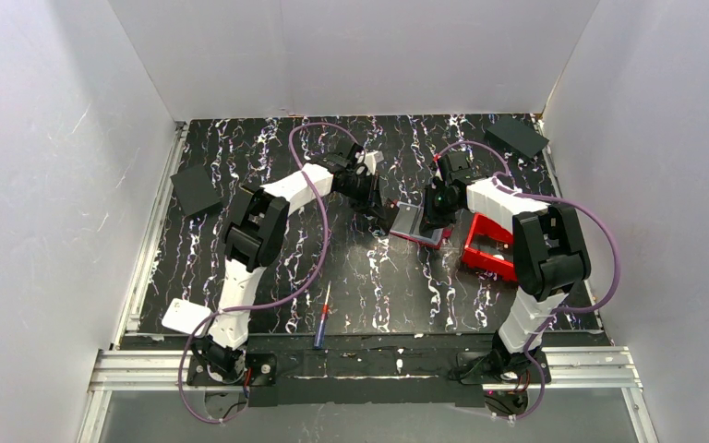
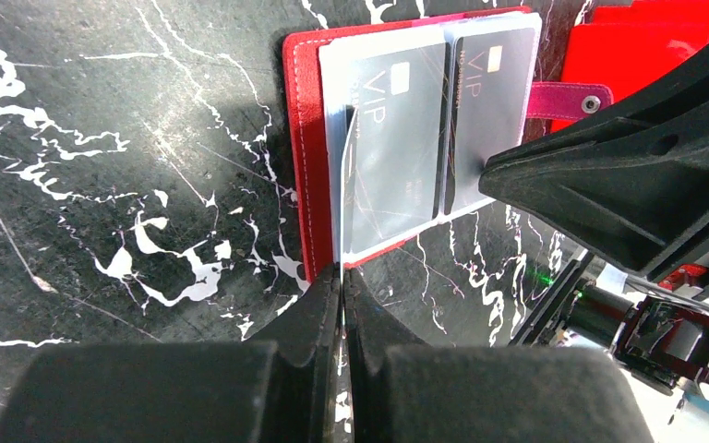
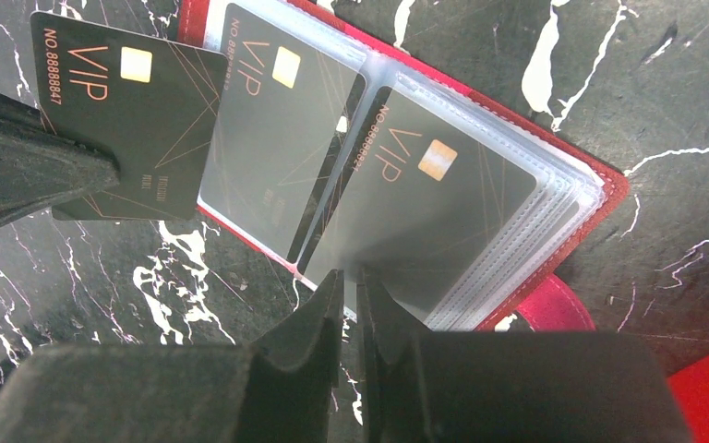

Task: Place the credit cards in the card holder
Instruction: Insert the credit card into the card holder.

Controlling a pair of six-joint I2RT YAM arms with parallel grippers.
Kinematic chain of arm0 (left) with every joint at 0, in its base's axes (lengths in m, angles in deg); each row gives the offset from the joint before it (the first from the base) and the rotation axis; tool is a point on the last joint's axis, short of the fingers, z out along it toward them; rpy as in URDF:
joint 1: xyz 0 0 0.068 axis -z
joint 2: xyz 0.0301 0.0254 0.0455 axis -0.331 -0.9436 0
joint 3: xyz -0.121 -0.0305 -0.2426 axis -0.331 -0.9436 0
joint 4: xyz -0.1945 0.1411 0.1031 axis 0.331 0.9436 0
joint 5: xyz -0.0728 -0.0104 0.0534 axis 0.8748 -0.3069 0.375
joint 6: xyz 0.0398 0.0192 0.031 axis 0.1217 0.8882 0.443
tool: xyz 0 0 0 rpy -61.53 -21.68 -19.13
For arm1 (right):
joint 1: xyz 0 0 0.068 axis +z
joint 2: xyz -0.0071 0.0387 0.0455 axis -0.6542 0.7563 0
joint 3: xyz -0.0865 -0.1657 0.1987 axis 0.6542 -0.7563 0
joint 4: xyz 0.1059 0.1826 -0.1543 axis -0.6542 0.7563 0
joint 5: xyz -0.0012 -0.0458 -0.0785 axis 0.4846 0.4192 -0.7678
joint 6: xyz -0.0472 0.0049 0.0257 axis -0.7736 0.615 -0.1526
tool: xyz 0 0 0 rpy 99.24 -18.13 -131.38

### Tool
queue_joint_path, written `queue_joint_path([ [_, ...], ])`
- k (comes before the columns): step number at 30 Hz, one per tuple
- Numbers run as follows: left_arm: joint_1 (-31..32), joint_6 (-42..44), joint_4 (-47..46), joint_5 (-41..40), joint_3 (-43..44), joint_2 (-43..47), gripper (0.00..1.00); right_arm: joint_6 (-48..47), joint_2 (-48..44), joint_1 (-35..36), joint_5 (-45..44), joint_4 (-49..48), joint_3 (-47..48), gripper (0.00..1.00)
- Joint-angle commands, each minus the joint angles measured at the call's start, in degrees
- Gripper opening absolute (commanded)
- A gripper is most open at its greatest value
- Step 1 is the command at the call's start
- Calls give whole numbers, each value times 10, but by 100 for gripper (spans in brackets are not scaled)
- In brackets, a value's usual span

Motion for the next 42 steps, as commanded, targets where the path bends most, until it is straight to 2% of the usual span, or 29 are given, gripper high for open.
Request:
queue_joint_path([
  [1, 3, 11, 19, -31, 1, 21, 0, -12, 0, -4, -19, -9, -7, 19],
  [5, 0, 13, 24, -53, 0, 31, 0, -12, -1, -4, -18, -10, -12, 18],
  [11, -3, -12, 16, -23, 9, 14, 0, -11, -1, -4, -12, -12, -17, 19],
  [14, 0, -29, 16, 8, 16, -8, 0, -3, -9, -4, 5, -14, -10, 25],
  [18, 11, -32, 11, 5, 8, -14, 0, 9, -19, -5, 21, -17, 9, 33],
  [22, 15, -39, 7, 8, 4, -19, 0, 21, -5, -5, 47, -30, 31, 36],
  [25, 16, -38, 5, 2, -1, -15, 0, 35, 11, -5, 67, -45, 35, 34],
  [28, 16, -35, 7, -1, 0, -13, 0, 43, 21, -5, 68, -61, 36, 26],
  [33, 15, -34, 9, -1, 1, -12, 0, 55, 38, -4, 102, -96, 37, 21],
  [42, -6, -52, -2, 14, 12, 36, 0, 47, 78, -5, 57, -97, 23, 13],
])
